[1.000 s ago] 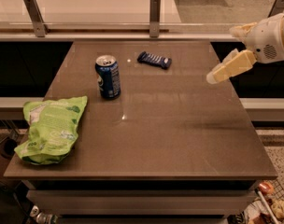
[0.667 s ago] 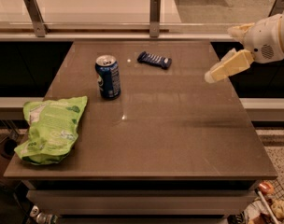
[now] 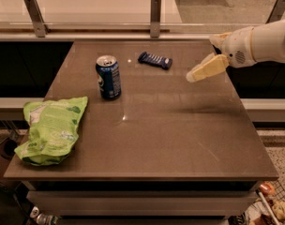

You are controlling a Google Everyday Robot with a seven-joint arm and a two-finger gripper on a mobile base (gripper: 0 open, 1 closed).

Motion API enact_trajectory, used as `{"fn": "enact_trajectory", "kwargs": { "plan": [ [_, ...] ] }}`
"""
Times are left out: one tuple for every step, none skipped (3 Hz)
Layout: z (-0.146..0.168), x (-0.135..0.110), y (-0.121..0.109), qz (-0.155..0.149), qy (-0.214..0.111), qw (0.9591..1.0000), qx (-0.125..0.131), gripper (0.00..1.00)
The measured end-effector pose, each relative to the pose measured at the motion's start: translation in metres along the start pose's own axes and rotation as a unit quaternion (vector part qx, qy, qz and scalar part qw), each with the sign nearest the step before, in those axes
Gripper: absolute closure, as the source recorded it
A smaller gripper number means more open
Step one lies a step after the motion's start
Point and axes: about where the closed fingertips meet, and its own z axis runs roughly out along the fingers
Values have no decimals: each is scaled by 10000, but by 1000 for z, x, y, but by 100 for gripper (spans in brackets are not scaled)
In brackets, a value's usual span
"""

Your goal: Pick rxbar blueberry

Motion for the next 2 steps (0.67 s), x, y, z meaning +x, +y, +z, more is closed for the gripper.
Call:
{"fn": "enact_trajectory", "kwargs": {
  "plan": [
    [28, 3, -5, 114, -135, 9998, -31, 0],
    [50, 3, -11, 190, -232, 9995, -64, 0]
  ]
}}
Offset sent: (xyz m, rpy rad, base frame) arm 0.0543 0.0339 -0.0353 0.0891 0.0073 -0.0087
